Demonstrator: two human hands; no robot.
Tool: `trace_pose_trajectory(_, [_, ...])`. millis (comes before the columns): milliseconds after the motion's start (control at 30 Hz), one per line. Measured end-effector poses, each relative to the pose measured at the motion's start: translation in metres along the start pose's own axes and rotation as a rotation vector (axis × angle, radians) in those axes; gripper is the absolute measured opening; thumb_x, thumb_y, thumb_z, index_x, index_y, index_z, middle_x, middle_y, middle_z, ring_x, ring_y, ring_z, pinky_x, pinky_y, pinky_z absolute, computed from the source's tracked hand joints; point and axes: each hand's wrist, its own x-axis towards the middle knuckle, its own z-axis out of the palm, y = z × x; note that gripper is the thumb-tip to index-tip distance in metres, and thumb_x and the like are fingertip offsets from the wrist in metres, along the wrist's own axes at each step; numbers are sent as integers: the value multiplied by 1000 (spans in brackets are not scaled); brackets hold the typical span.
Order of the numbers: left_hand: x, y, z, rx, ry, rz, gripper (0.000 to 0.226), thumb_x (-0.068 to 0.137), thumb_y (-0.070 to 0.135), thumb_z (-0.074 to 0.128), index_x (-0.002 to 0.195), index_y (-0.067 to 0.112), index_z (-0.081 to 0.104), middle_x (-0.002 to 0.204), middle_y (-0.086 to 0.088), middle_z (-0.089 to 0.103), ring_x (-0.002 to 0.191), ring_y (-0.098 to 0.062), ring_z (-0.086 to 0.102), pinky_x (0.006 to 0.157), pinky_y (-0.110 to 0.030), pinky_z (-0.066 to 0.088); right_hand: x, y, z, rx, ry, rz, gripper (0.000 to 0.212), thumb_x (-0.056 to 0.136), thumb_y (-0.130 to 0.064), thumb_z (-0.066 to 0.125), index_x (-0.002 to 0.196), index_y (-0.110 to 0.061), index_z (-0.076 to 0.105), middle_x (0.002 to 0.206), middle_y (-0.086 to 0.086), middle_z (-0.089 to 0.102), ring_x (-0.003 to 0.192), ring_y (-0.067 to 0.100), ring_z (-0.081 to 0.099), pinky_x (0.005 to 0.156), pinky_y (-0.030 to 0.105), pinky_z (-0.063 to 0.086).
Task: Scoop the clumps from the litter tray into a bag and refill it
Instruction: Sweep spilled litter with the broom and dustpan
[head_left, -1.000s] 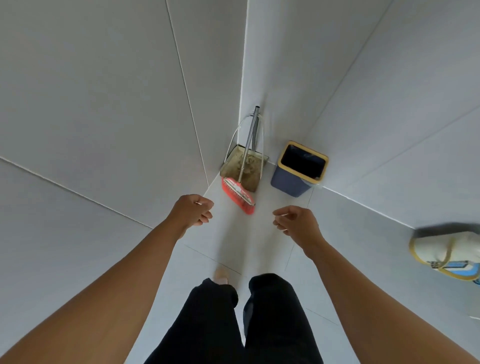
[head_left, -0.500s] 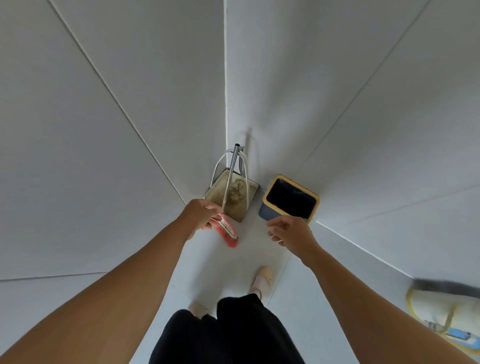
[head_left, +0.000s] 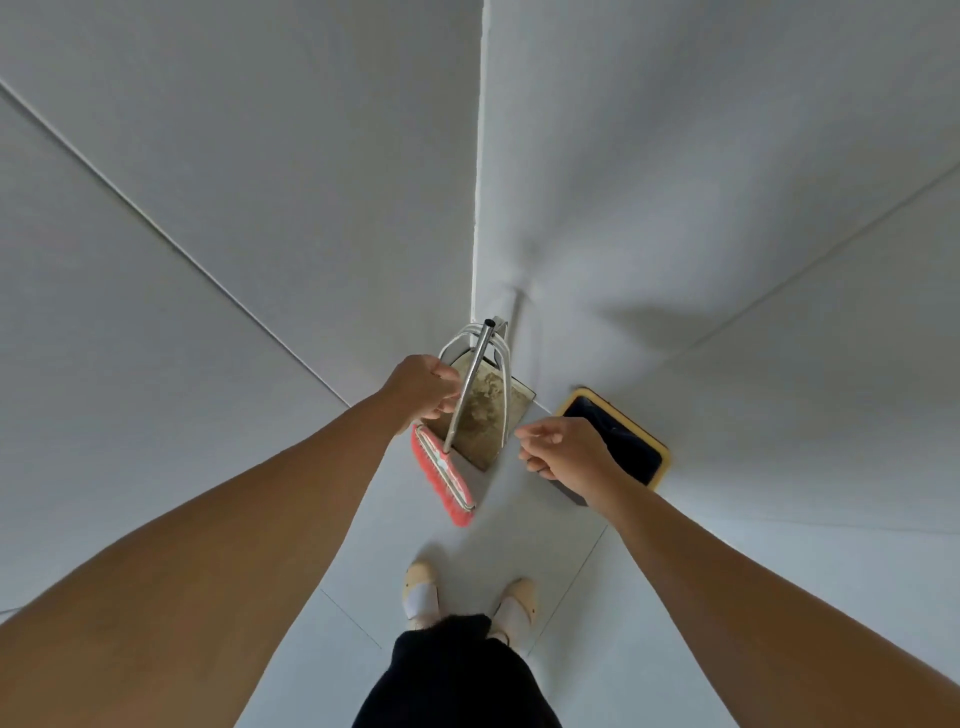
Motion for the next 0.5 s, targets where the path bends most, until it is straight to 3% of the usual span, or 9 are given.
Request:
trace_pose_trajectory(133, [47,-4,5,34,6,48,25,90,7,60,114,0,61,102,-15,67,76,-22,64,68,-26,53,42,-8,19,86,-22,89,22,93,-4,58,112,-11,66,83,9,67,60,11,60,52,14,44])
trace_pose_trajectory(200, [72,-8,8,102,28,103,28,90,9,59,117,2,61,113,-13,66,90,-25,66,78,-29,52,66,-10,28,130,-25,125,28,93,-2,56,120,-7,62,80,9,63,57,11,55,45,12,40])
trace_pose_trajectory(267, [95,-13,11,209,60,157,34,91,13,57,125,6,57,124,-10,63,109,-24,61,93,-30,46,90,-11,37,146,-14,148,37,93,-2,58,130,-5,57,77,8,61,55,12,54,44,14,39])
trace_pose_trajectory(400, [139,-19,16,430,89,294,49,94,14,52,142,15,41,141,-8,48,128,-22,46,106,-31,36,134,-11,55,172,8,174,52,92,2,57,142,-8,45,78,10,61,58,15,53,48,15,41])
trace_pose_trajectory(500, [169,-23,21,553,62,380,68,88,-4,49,148,24,31,148,-6,38,137,-21,34,112,-34,33,161,-11,66,210,-7,186,63,93,4,52,150,-15,32,93,32,61,65,17,49,56,22,37])
